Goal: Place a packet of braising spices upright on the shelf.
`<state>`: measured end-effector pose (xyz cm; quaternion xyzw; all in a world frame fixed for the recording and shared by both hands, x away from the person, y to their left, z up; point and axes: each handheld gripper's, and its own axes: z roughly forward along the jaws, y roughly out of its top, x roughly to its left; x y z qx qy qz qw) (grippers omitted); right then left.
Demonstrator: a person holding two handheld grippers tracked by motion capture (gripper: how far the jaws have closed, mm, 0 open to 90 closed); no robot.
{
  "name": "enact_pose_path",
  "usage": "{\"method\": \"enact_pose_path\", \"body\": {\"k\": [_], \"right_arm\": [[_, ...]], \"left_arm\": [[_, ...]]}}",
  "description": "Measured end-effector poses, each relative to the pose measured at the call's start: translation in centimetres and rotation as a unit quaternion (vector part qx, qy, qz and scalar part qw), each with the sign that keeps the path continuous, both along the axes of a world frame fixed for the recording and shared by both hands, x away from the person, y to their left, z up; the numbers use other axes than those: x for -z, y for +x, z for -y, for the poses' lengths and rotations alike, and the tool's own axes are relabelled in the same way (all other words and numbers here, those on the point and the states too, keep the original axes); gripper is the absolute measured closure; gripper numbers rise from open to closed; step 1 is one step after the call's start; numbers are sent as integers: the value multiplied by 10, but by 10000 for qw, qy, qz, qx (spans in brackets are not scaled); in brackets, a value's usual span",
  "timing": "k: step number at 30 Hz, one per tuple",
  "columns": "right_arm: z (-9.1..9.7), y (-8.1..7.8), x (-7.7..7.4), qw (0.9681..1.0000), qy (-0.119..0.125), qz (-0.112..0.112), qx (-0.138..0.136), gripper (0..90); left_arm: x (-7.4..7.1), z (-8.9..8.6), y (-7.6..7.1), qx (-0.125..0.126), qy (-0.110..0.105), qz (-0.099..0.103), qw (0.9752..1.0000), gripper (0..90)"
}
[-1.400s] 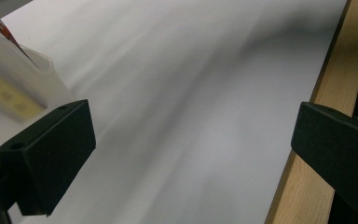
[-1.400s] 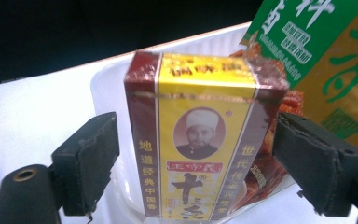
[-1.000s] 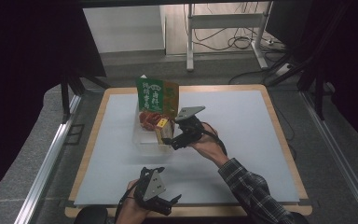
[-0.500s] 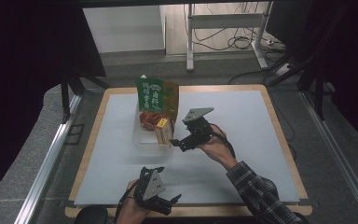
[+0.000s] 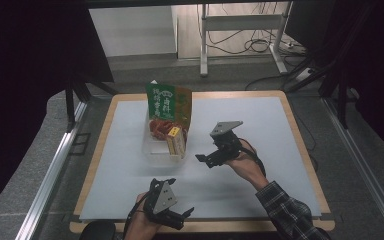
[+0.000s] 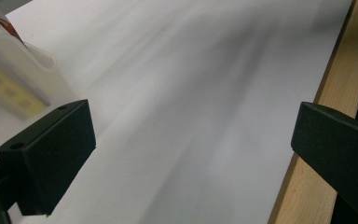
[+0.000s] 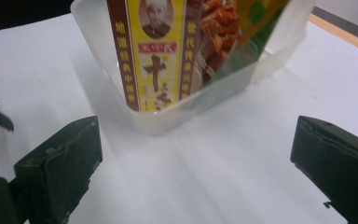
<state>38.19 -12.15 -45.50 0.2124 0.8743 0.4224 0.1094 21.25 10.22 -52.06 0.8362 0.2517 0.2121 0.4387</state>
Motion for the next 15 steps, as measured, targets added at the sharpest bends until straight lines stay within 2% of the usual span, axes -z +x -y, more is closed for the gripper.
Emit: {"method": "enact_pose_path", "body": {"k": [15], "right_arm": [[44,-22,4,9996,-53,-67,255,11]], "left_arm": [[0,-2,2,-26,41,-33,10000,0]]}}
